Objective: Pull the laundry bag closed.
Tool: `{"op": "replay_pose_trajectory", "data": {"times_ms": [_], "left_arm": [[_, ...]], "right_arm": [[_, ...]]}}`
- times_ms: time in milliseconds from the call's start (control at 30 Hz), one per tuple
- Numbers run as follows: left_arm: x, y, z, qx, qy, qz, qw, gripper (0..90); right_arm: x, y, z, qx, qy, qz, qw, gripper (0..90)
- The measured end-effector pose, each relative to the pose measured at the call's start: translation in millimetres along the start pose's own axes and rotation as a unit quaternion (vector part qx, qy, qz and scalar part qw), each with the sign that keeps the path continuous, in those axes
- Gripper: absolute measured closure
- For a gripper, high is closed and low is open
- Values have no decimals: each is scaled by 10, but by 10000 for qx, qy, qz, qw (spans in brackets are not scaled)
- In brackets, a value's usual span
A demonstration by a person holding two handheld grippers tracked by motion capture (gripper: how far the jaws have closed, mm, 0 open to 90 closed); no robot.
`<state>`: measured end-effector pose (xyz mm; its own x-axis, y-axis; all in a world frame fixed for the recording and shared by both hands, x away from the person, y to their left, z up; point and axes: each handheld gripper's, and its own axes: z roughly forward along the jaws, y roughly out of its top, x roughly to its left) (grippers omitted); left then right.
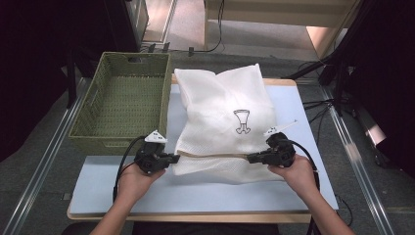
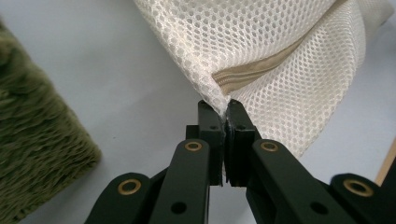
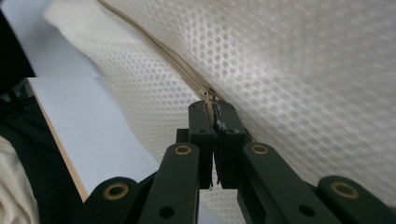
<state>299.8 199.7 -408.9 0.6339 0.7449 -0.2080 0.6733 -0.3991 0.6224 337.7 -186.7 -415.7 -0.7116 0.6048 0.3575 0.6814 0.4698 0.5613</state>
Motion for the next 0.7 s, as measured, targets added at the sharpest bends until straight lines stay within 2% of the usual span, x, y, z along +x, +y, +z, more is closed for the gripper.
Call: {"op": "replay_pose_trajectory", "data": {"times_ms": [133,433,700], "left_arm": [[1,11,-11,-2,-40,4,10000,887],[-4,3,6,2,-47,1,10000,886],[4,4,1,-17,-88,1,10000,886]], "right_arm": [[-100,-74,-70,-55,-1,199,9998,891],[-124,-152,-123,-114,-14,99,9999,890],[-137,-149,-137,-165,-50,166,9997,890]]}}
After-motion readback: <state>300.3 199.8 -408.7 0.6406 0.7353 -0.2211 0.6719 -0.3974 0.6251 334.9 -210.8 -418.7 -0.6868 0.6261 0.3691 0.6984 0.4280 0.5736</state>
